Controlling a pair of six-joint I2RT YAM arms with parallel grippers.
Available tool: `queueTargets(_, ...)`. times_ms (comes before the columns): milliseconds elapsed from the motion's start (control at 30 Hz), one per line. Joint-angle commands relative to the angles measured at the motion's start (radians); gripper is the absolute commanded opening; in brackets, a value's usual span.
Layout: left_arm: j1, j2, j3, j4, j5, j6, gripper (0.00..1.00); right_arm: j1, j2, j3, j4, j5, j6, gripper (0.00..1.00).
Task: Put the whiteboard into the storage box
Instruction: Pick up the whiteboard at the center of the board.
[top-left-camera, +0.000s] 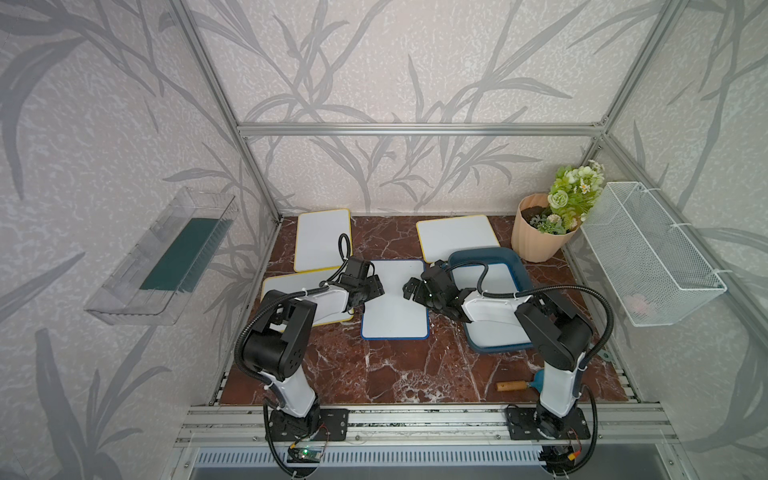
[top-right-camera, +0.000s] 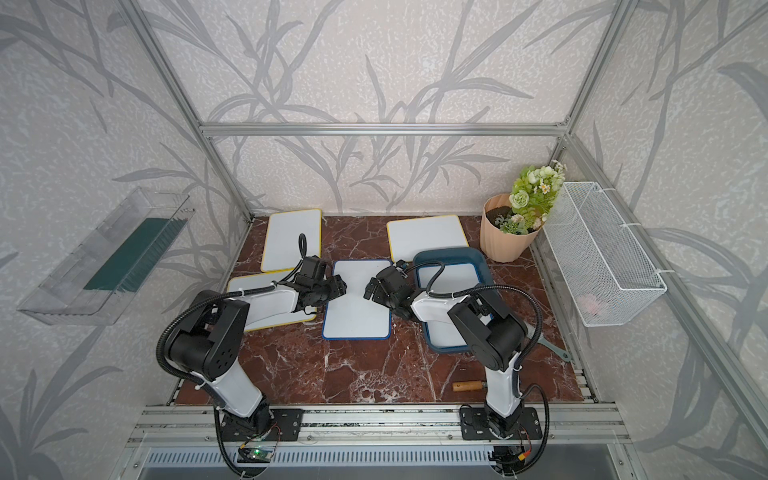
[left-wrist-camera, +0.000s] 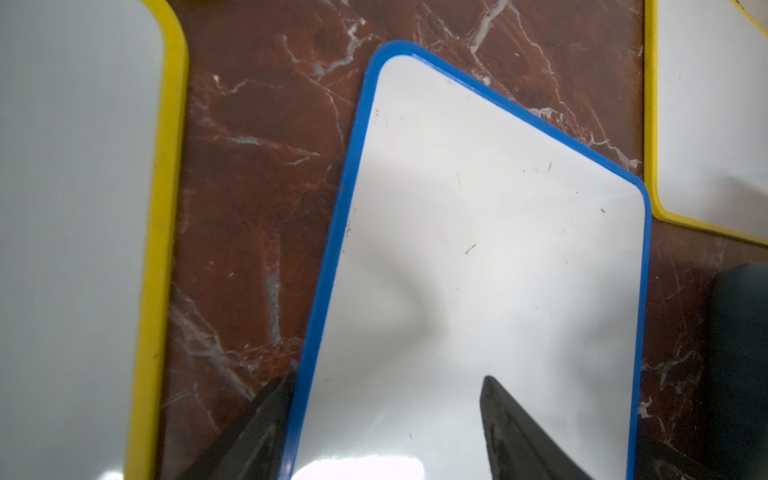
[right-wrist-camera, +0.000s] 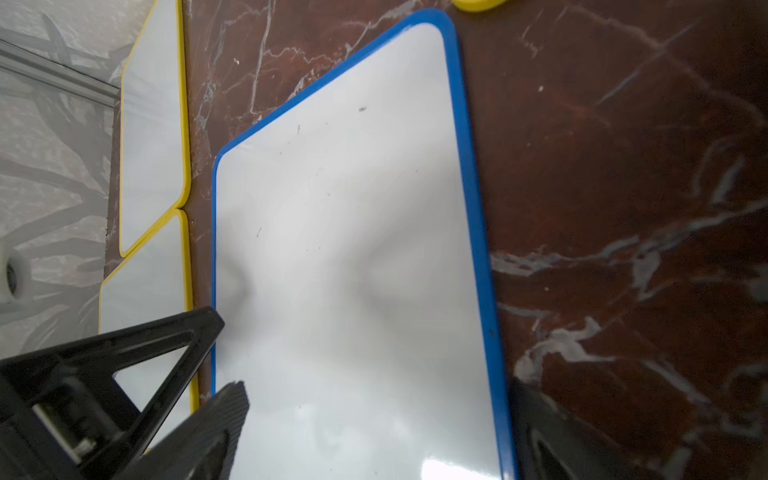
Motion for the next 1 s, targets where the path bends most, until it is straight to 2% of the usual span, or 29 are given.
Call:
queueTargets(0,-0.030,0.030,-0.047,-0.085,0.218,-0.035,0.72,0.048,0.030,-0.030,0.016,-0.245,0.067,1.00)
queueTargets(367,-0.025,0.005,-0.061,-0.066,0.233,-0.033,0.72,0.037,0.010,-0.073,0.160,-0.332,0.147,0.97)
queueTargets(967,-0.022,0.006,-0.078,-0.044,0.242,-0.047,0.71,0.004,-0.024,-0.185,0.448,-0.352,0.299,0.84)
